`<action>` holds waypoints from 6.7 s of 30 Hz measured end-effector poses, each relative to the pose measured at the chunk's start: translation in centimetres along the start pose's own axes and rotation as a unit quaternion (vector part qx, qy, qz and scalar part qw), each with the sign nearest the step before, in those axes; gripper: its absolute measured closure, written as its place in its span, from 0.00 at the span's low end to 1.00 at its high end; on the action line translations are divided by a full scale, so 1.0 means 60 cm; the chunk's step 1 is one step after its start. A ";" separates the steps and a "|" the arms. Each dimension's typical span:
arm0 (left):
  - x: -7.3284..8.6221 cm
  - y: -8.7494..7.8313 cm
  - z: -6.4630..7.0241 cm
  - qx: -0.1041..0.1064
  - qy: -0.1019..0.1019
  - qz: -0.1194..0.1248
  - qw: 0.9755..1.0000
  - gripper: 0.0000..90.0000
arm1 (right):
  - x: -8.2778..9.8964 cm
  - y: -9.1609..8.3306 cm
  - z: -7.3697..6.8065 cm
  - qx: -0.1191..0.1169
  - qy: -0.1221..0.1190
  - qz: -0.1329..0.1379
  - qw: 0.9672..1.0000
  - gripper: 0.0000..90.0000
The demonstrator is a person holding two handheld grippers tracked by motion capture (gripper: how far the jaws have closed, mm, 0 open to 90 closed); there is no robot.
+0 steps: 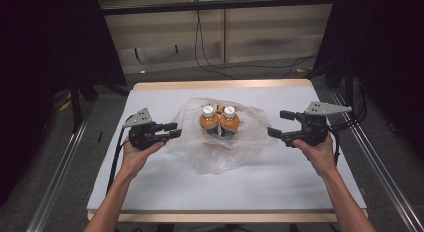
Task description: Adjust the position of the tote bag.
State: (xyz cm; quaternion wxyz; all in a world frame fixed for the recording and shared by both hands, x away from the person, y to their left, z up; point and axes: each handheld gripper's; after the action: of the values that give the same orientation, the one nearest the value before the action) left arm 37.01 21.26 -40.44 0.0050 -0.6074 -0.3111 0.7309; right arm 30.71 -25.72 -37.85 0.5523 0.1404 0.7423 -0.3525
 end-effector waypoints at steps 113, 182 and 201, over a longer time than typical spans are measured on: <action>0.035 0.130 -0.047 -0.060 0.142 -0.341 0.927 1.00 | 0.070 0.196 0.068 0.040 -0.114 -0.347 0.930 1.00; 0.050 0.100 -0.098 -0.075 0.095 -0.323 0.938 1.00 | 0.078 0.140 0.131 0.121 -0.143 -0.367 0.911 1.00; 0.013 0.065 -0.080 -0.020 0.045 -0.194 0.980 1.00 | 0.035 0.105 0.110 0.058 -0.088 -0.261 0.960 1.00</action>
State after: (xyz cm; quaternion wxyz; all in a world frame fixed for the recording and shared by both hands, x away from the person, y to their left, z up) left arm 42.55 20.58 -43.29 0.1481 -0.5675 -0.4374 0.6817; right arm 38.47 -26.09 -43.05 0.4957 -0.0582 0.6797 -0.5375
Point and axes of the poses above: each handheld gripper's, and its own axes: y roughly forward along the jaws, x roughly out of its underside, z roughly to its right, and after that the axes turned 4 degrees about -z, right-handed
